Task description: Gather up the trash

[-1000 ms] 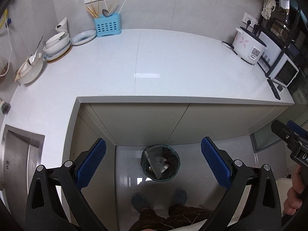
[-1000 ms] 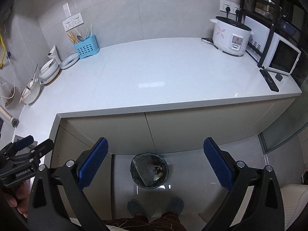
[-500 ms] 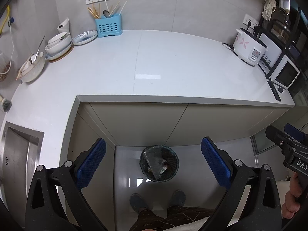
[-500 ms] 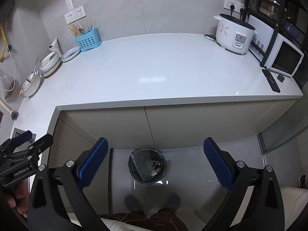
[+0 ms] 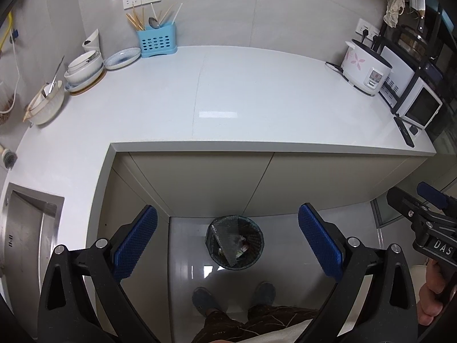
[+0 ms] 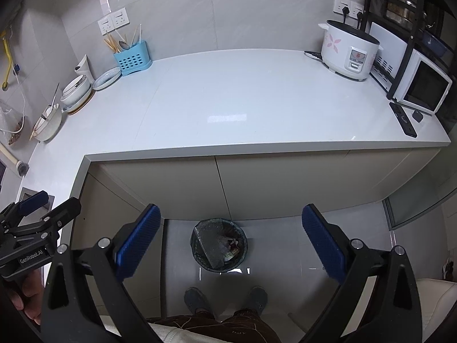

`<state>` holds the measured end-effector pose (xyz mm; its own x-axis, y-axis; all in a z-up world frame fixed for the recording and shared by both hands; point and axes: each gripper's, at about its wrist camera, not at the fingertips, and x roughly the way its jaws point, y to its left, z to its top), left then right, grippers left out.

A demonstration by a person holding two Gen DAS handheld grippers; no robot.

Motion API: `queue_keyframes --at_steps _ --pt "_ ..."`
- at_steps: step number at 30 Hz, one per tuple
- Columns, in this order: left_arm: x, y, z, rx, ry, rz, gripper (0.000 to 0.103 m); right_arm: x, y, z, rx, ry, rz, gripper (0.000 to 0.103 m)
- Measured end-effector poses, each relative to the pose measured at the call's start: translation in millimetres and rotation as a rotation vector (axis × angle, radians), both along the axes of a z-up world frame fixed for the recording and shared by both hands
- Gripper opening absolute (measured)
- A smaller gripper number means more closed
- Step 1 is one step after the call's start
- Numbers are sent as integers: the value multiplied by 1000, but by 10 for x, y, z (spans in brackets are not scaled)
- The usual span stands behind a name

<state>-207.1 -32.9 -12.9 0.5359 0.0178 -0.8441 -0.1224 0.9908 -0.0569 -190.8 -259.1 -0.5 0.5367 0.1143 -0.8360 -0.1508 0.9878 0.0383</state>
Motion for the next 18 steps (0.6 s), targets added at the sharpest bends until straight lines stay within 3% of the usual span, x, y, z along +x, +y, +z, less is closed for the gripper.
queue_keyframes --at_steps 18 --pt "-41 -61 5 -7 -16 -23 97 -33 -48 -13 -4 -4 6 95"
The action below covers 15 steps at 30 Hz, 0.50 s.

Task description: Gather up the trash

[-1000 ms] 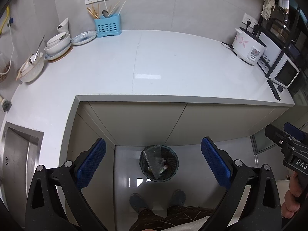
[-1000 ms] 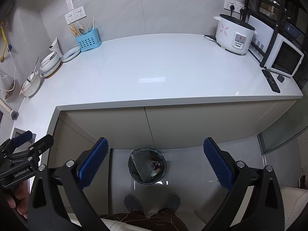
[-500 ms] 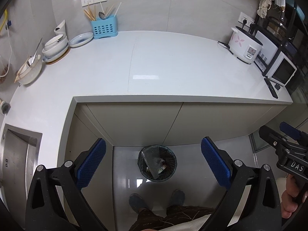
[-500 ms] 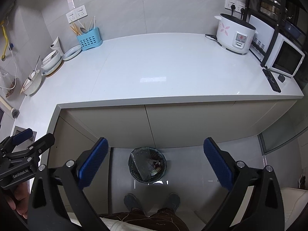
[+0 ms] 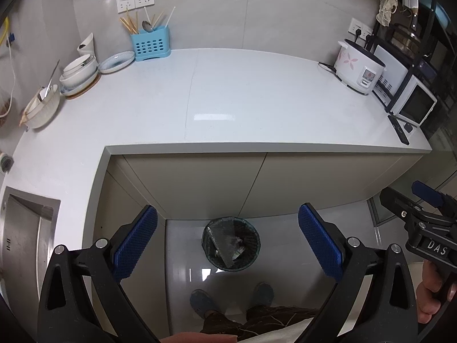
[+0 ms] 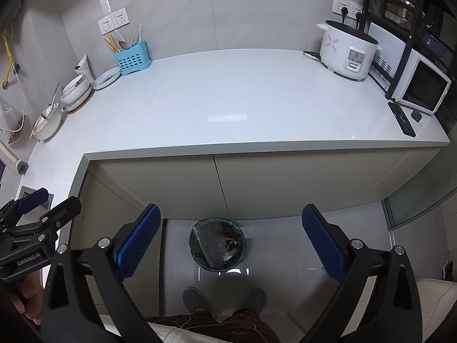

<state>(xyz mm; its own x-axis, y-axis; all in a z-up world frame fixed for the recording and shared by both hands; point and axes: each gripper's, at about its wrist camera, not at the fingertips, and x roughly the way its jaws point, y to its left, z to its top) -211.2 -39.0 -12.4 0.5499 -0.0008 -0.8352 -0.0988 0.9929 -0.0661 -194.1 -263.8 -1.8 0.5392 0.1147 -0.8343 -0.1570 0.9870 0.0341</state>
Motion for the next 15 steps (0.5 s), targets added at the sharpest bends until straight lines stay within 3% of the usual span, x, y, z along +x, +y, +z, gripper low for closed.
queue_keyframes --at_steps 4,15 --pt "10 18 -22 -33 14 -1 97 -3 -13 -8 0 2 2 95" --pt "13 -9 -47 -18 17 0 97 -14 -33 -42 -4 6 6 95"
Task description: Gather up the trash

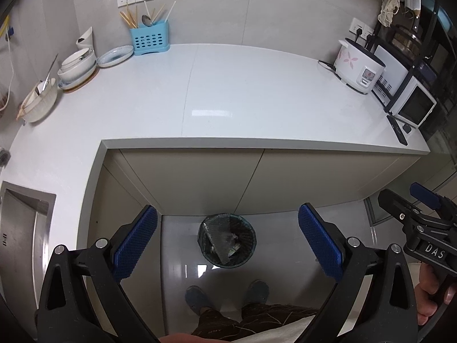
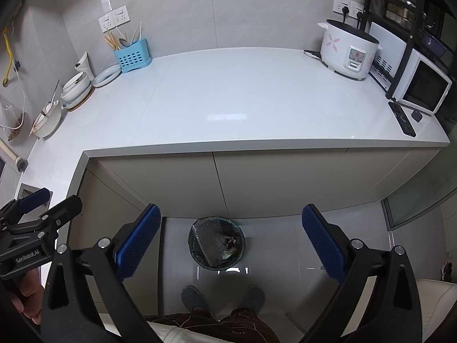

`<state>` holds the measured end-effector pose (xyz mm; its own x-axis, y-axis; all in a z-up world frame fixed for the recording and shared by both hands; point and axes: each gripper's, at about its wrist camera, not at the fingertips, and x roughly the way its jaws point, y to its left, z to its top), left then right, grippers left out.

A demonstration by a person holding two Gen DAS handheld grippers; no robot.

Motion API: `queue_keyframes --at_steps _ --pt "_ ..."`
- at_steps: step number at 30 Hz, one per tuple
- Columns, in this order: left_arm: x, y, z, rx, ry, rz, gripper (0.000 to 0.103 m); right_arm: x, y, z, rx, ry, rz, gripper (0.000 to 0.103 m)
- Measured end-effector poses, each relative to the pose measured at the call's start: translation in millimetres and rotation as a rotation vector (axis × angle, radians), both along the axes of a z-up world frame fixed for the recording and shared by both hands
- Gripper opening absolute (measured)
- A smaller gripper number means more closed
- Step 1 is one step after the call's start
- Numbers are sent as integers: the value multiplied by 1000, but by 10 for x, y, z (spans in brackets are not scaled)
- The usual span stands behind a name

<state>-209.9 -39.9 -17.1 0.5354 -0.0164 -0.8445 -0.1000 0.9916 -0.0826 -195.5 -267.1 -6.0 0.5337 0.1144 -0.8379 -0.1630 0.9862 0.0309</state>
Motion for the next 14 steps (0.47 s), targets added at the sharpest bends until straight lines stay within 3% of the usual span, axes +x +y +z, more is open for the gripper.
queue_keyframes --at_steps 14 --pt "26 53 -38 -22 4 2 97 24 20 -33 3 7 5 95"
